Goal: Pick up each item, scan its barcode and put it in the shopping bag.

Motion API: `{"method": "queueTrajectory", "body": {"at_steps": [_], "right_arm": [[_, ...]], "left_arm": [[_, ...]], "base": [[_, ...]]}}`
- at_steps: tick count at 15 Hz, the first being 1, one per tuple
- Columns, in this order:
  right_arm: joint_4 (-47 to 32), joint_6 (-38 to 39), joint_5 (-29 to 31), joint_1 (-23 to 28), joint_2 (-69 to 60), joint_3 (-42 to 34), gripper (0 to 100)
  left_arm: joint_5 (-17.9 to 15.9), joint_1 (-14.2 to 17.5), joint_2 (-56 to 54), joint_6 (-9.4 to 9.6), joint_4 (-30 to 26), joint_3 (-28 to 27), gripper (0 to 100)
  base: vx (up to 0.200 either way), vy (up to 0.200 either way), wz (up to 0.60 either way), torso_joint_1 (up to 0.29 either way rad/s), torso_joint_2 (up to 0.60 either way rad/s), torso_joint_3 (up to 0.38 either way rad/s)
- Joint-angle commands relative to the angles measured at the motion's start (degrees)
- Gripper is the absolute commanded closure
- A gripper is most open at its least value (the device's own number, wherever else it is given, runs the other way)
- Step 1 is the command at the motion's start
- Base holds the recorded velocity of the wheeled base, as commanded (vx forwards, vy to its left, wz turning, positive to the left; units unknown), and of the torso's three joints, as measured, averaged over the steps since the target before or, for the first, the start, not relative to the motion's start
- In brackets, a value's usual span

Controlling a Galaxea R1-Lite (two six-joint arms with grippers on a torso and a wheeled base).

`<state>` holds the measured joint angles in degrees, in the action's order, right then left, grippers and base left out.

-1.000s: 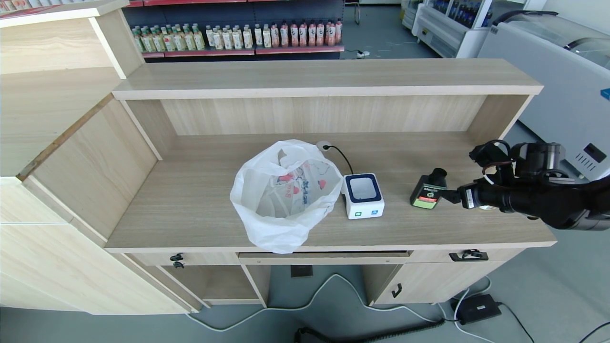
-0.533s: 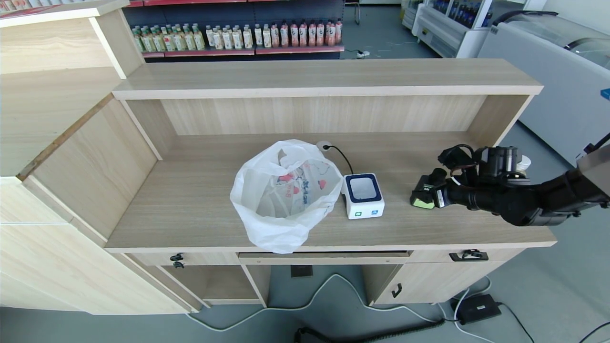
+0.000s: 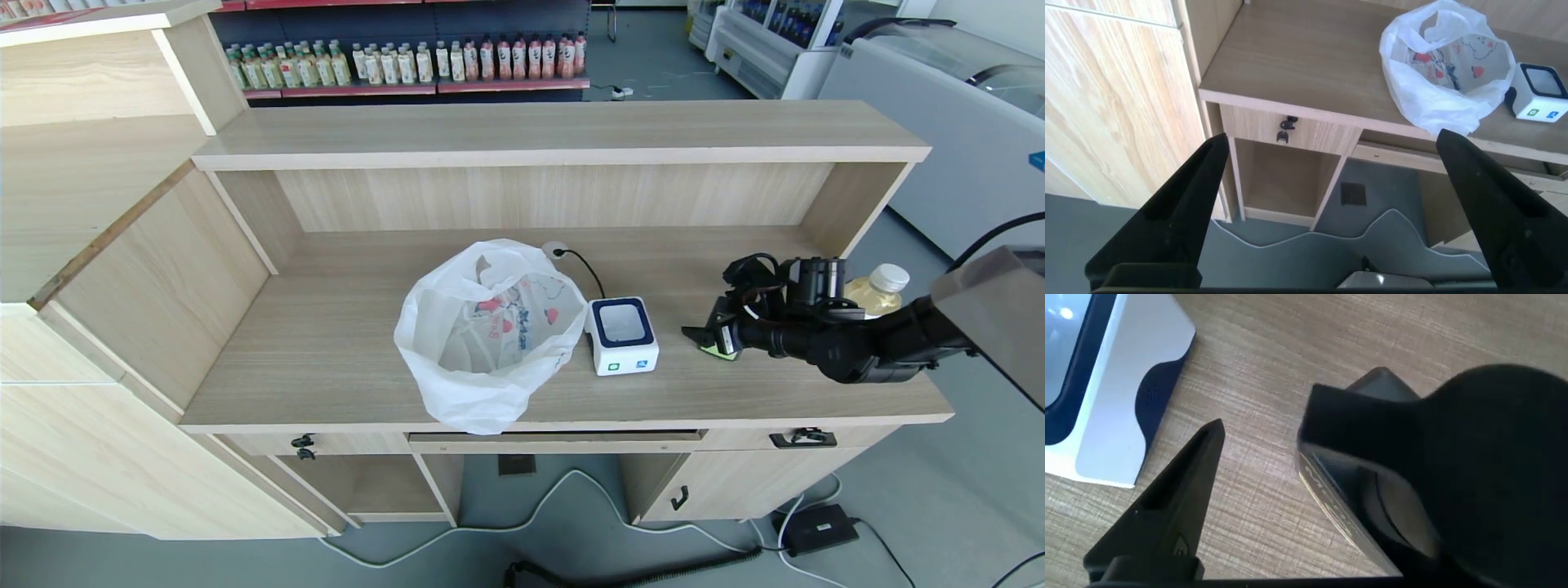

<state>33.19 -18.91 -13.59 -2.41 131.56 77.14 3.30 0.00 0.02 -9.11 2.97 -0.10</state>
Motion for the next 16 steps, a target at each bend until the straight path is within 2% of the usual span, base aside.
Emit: {"method": "queueTrajectory", "body": {"at_steps": [1,2,3,6,11,14,16], "right_arm": [[0.03,0.19,-1.79,-0.40,1.86,1.08,0],[0.03,0.27,-3.46,-0.40,2.03,1.34,0],[0.03,0.36,-6.71,-0.49,2.38,2.31,100],[-0.24,0.27,-8.03,-1.63,3.26,5.39,100],[-1.20,-0.96,-6.27,-1.19,-0.08,3.81,100],[-2.08,-2.54,-0.03,2.15,-14.84,-6.13,100],[-2.43,-6.05,0.06,8.30,-31.45,-17.46,100]], "left_arm": [[0.04,0.00,-0.02,-0.03,0.01,0.01,0],[0.04,0.00,-0.02,-0.03,0.01,0.01,0],[0.04,0.00,-0.02,-0.03,0.01,0.01,0],[0.04,0.00,-0.02,-0.03,0.01,0.01,0],[0.04,0.00,-0.02,-0.03,0.01,0.01,0],[0.04,0.00,-0.02,-0.03,0.01,0.01,0],[0.04,0.00,-0.02,-0.03,0.01,0.01,0]], "base": [[0.000,0.000,0.00,0.000,0.00,0.000],[0.000,0.000,0.00,0.000,0.00,0.000],[0.000,0.000,0.00,0.000,0.00,0.000],[0.000,0.000,0.00,0.000,0.00,0.000],[0.000,0.000,0.00,0.000,0.00,0.000],[0.000,0.000,0.00,0.000,0.00,0.000],[0.000,0.000,0.00,0.000,0.00,0.000]]}}
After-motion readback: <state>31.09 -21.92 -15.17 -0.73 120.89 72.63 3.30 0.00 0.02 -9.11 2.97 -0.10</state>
